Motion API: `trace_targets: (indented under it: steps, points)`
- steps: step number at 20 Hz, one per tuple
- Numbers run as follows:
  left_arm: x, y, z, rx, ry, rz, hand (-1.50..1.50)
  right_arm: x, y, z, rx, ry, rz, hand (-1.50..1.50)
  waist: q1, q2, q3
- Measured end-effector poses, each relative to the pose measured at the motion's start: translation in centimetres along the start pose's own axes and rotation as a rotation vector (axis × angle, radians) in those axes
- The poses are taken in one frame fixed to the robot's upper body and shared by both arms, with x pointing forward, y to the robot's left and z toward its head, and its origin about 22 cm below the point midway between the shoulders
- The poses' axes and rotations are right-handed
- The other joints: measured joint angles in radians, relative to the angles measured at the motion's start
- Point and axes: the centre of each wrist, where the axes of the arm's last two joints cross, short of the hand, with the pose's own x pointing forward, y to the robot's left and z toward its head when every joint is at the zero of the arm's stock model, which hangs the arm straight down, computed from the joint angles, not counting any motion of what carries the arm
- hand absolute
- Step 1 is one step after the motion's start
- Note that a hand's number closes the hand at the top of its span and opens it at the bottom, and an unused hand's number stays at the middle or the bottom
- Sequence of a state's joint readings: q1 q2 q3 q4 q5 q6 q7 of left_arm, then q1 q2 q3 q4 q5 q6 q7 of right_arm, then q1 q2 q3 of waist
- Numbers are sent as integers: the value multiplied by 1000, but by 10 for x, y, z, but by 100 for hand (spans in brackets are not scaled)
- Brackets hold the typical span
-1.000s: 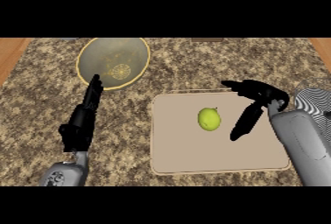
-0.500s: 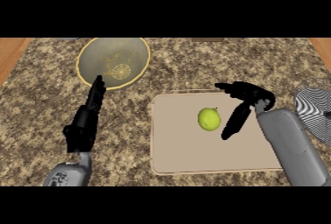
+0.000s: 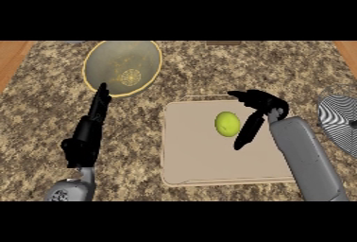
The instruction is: Pick the pear from the tray and place it in the tiered basket
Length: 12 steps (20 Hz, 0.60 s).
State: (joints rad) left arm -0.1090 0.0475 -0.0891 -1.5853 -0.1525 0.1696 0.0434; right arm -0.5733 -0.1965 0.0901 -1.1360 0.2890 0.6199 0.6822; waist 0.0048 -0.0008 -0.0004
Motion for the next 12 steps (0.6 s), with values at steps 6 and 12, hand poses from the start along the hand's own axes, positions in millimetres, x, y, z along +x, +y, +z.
trace_targets:
  steps: [6, 12]
  points:
    - [7, 2, -5, -2, 0, 3, 0, -2, 20, 1, -6, -24, -31, -150, -2, -3, -1]
    - [3, -5, -7, -3, -1, 0, 0, 0, 26, -4, -70, -14, -63, 150, -5, -7, -5]
